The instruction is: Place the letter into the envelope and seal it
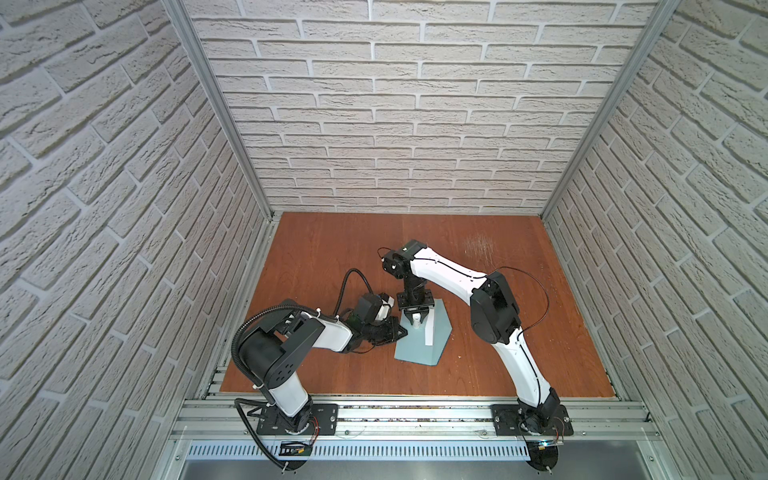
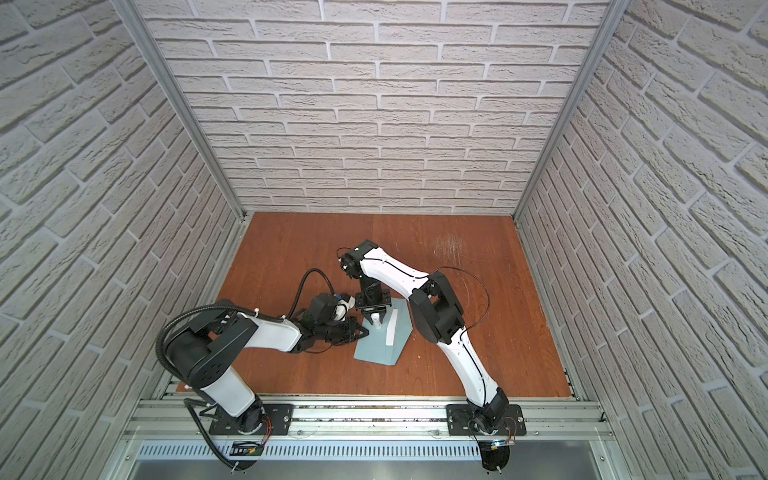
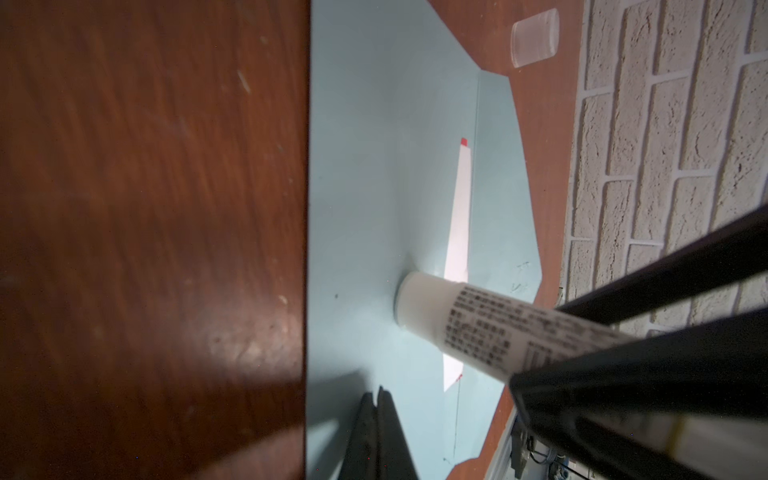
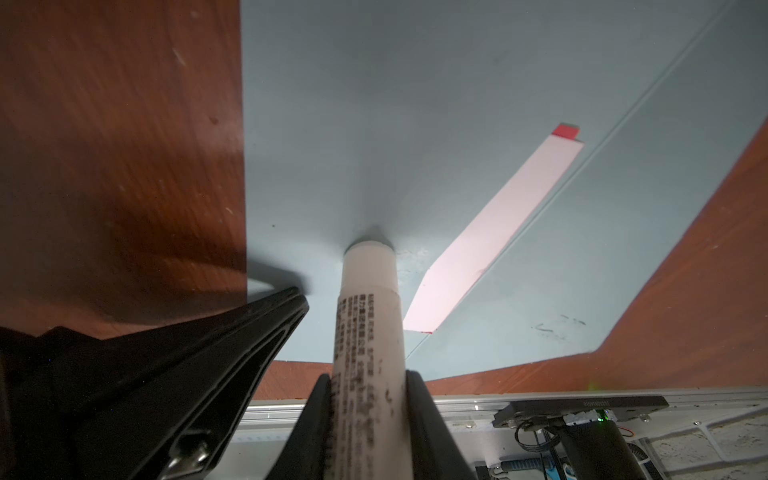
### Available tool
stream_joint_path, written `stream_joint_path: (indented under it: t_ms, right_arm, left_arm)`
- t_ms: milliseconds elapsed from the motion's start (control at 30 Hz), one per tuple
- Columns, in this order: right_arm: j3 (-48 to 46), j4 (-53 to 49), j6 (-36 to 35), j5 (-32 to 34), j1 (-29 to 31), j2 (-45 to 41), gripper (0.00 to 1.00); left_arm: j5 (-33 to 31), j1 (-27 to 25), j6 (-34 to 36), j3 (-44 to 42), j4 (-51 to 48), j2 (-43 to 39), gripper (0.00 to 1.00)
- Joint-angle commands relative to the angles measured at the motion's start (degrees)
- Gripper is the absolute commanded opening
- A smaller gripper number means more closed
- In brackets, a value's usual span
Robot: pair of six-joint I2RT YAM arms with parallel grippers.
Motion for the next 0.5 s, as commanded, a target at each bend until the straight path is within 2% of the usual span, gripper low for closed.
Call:
stream_joint_path:
  t_ms: [0,467]
  right_arm:
    - [-2.20,0.66,-0.55,1.58,-0.49,2.25,0.05]
    - [-6.85,2.47,-0.87,3.32,-2.69,4.55,0.05]
  left_arm:
    - [-3.35,0.16,0.91,-1.07,-7.53,2.89,0.00]
    - [-3.18,0.29,0.91,-1.13,-7.69,2.76,0.00]
